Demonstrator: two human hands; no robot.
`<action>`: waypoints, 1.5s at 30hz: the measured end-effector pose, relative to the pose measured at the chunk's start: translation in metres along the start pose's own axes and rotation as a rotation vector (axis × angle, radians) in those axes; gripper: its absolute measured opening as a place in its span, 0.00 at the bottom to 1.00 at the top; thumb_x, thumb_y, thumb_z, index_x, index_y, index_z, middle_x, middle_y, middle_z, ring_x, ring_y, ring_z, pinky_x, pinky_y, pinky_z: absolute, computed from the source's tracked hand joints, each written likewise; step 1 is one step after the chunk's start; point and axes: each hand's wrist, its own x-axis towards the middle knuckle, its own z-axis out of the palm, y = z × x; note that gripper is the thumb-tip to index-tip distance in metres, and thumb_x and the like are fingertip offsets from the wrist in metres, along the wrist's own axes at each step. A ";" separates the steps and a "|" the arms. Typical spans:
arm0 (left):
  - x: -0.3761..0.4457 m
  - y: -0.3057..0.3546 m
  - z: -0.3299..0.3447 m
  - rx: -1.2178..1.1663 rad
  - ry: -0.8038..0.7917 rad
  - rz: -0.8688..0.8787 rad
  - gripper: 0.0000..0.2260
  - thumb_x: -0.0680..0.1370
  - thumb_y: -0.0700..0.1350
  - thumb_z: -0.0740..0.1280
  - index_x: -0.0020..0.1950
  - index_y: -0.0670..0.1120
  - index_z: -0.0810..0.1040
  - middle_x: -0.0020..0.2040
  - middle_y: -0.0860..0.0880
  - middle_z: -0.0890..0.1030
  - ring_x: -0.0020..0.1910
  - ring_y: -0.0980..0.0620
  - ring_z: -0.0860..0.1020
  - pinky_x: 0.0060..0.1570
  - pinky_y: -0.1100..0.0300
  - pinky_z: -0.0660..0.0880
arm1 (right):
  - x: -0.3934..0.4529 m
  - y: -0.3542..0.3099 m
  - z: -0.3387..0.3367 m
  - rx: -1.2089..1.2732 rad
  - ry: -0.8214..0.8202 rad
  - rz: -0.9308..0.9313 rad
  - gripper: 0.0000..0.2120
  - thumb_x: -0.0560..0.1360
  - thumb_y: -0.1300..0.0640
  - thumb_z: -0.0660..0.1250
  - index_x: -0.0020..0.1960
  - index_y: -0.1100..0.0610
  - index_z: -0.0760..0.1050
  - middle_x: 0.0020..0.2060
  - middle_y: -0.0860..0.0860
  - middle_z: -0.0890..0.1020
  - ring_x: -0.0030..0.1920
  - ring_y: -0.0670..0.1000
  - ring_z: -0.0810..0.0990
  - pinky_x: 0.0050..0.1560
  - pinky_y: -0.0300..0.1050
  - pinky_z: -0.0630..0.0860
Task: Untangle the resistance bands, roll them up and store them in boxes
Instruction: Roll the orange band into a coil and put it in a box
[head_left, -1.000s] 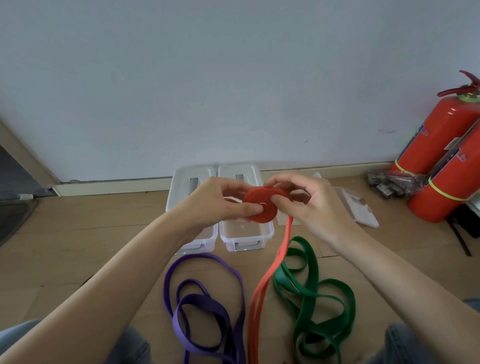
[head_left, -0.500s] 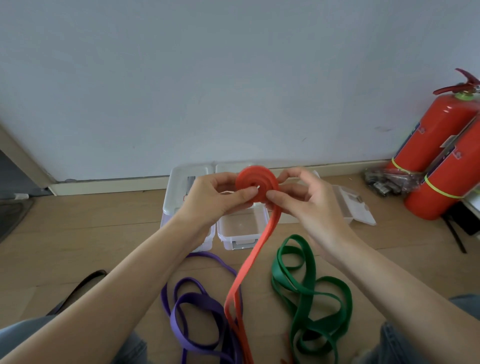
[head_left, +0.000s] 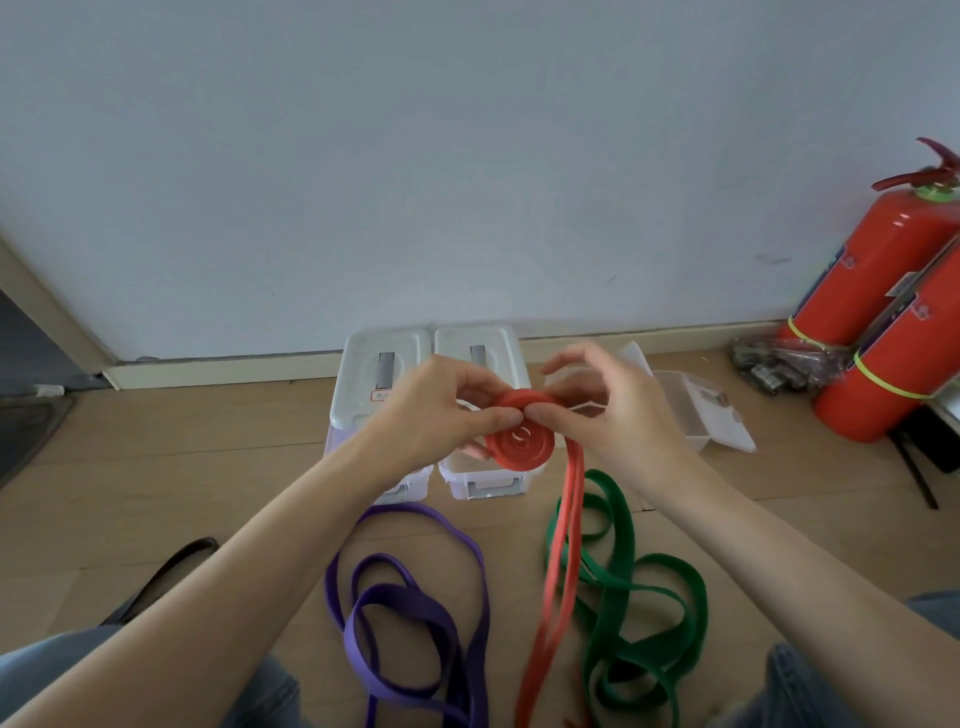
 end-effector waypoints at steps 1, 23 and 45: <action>0.000 0.000 -0.001 -0.022 0.024 0.011 0.06 0.73 0.37 0.71 0.43 0.48 0.82 0.34 0.53 0.83 0.34 0.53 0.83 0.32 0.66 0.78 | 0.002 0.001 -0.002 0.048 0.018 0.042 0.11 0.68 0.58 0.74 0.47 0.52 0.74 0.38 0.47 0.84 0.39 0.41 0.82 0.42 0.36 0.79; -0.005 0.001 -0.002 -0.303 -0.040 -0.109 0.07 0.73 0.37 0.70 0.50 0.45 0.81 0.43 0.45 0.85 0.41 0.52 0.84 0.37 0.67 0.78 | 0.006 -0.007 -0.008 0.151 -0.043 0.018 0.13 0.73 0.60 0.69 0.51 0.45 0.77 0.44 0.46 0.84 0.46 0.42 0.82 0.49 0.35 0.77; -0.002 -0.001 -0.006 -0.344 0.031 -0.083 0.09 0.69 0.37 0.72 0.48 0.44 0.82 0.41 0.46 0.85 0.41 0.53 0.84 0.38 0.67 0.78 | 0.004 -0.005 -0.011 0.319 -0.014 0.138 0.12 0.70 0.63 0.71 0.51 0.51 0.80 0.44 0.51 0.85 0.46 0.47 0.83 0.51 0.42 0.79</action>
